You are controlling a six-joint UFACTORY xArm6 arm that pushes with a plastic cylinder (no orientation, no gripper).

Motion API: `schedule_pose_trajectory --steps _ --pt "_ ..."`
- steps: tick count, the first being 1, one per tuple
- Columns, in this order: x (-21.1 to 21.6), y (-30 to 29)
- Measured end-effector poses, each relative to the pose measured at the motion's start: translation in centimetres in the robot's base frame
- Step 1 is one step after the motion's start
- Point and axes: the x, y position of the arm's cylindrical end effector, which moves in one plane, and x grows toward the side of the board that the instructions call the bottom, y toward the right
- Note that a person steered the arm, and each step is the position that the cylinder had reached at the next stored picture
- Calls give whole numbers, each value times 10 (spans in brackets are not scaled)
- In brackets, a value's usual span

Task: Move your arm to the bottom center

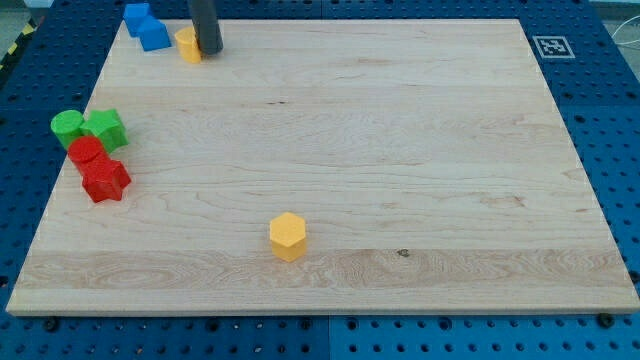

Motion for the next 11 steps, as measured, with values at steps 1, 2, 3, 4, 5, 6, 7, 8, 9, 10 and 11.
schedule_pose_trajectory --steps 1,2,3,4,5,6,7,8,9,10,11 --pt "-4 -13" --pt "-12 -23" --pt "-15 -16" --pt "7 26" --pt "54 73" --pt "109 104" --pt "164 134" --pt "219 165" --pt "279 190" --pt "334 196" --pt "352 190"
